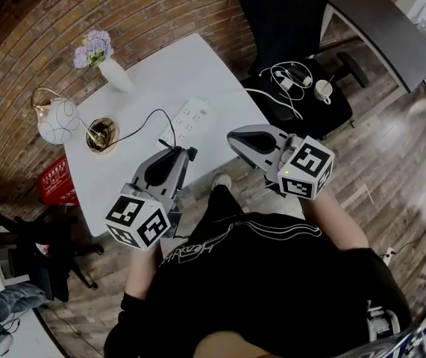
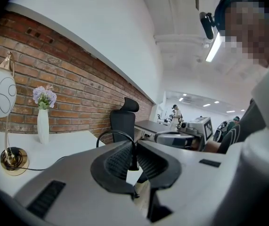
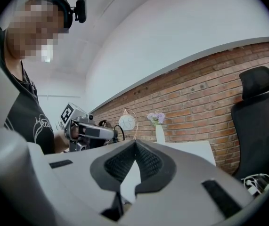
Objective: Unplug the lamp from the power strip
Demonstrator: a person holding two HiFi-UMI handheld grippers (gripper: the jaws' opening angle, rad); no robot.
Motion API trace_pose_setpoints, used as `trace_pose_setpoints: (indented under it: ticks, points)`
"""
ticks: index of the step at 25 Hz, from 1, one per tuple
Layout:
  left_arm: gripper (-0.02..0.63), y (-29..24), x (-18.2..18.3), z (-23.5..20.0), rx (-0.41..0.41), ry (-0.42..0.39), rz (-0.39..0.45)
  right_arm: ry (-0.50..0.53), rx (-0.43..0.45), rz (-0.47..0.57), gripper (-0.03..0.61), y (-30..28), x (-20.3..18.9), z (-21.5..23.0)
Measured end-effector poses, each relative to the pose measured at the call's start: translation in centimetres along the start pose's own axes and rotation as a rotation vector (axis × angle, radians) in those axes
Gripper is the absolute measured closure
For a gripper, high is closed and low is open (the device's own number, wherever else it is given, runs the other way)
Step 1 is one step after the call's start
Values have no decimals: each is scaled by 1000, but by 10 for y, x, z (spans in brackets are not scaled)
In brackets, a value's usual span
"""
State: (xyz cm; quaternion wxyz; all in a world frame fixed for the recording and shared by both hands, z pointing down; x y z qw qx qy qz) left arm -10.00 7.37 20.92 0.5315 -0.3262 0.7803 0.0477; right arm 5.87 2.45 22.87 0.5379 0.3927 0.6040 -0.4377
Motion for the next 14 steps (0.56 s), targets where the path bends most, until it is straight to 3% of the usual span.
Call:
trace_pose_setpoints:
  ticks: [14]
  points:
    - [583,-1,-1,5,-13,-15,0,19,-5,-20,582,3,3,-4]
Point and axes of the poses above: the fingertips, and each gripper's own axes: y backward along the fingers, z to its right, x out of its top, the point moved 5 cm from there along y, backward along the fingers, and after that the axes turned 12 degrees about y, right-handed, at the moved point
